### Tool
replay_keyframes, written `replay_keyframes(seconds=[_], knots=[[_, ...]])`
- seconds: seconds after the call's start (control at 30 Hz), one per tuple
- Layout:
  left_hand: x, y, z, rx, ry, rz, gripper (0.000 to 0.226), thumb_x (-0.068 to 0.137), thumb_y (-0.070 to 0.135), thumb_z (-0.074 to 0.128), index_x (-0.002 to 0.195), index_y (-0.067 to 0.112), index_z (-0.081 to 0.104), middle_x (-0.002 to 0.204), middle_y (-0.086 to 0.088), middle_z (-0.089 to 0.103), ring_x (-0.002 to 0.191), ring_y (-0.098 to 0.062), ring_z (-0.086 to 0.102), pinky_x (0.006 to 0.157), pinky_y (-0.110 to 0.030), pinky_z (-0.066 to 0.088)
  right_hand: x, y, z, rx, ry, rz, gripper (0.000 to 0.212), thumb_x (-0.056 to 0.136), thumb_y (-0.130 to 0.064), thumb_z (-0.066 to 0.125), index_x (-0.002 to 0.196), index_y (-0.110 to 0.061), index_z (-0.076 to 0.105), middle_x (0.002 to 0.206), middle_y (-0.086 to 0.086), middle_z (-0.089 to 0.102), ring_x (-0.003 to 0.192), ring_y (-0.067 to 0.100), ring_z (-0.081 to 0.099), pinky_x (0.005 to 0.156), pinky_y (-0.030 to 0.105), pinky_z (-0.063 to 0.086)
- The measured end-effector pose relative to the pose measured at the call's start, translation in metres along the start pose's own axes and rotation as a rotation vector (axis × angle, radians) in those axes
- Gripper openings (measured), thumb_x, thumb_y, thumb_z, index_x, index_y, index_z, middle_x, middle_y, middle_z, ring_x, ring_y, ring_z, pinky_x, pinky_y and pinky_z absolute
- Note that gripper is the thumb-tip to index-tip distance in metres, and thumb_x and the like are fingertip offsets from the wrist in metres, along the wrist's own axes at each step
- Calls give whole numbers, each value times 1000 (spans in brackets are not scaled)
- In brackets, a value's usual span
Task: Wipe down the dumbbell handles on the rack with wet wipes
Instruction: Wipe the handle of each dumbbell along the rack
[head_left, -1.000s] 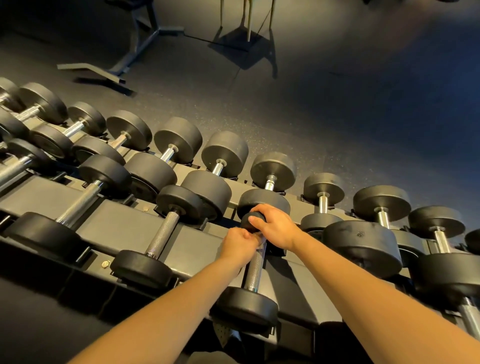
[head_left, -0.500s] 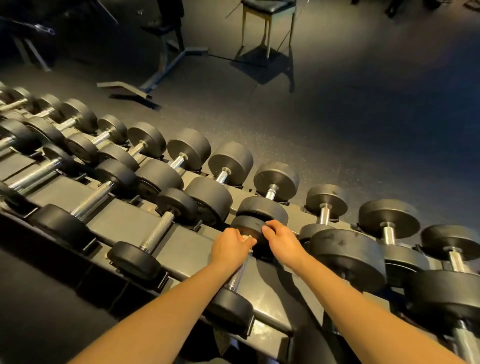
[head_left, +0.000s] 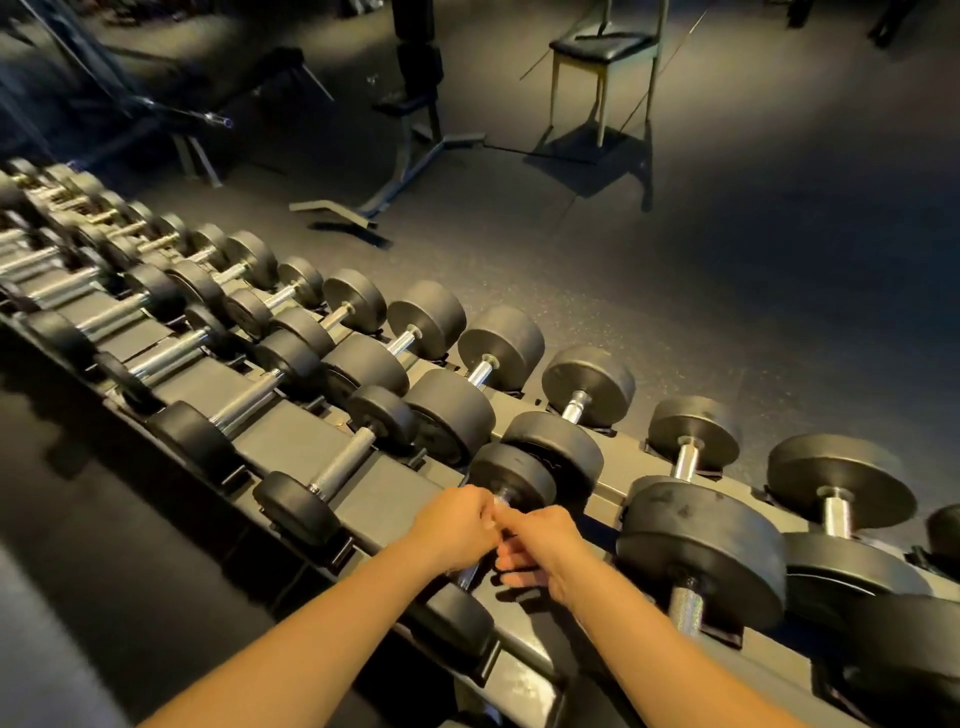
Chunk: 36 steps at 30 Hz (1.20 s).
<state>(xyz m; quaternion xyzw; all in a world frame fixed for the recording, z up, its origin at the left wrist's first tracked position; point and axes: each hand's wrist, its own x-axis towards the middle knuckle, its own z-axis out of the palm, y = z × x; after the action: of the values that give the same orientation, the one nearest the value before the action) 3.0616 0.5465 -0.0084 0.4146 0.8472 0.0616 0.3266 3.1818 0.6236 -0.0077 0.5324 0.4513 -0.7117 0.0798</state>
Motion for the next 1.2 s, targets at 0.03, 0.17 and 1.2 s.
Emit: replay_keyframes(seconds=[0.03,0.17,1.2], knots=[[-5,-2,-3,-67,-23,22,15,89,30,62,80,19,62,70,3,60,74,-21,62,58,-28,37,2,-1,0,44,-1,11,35,95,-32,72,101,3,70,71,13,69,58,20,66,54,31,59],[-26,-10,-3,-270,-9,51,24,89,40,73,109,26,69,93,5,68,85,-8,63,76,-27,53,20,-1,2,75,65,52,16,97,-15,68,91,0,69,66,13,69,56,21,66,56,33,62],[-63,0,33,-292,567,-228,22,87,27,63,66,25,57,56,3,54,53,-11,54,52,-39,52,40,1,7,168,62,125,23,103,-10,43,121,0,55,89,17,67,72,26,67,49,32,52]])
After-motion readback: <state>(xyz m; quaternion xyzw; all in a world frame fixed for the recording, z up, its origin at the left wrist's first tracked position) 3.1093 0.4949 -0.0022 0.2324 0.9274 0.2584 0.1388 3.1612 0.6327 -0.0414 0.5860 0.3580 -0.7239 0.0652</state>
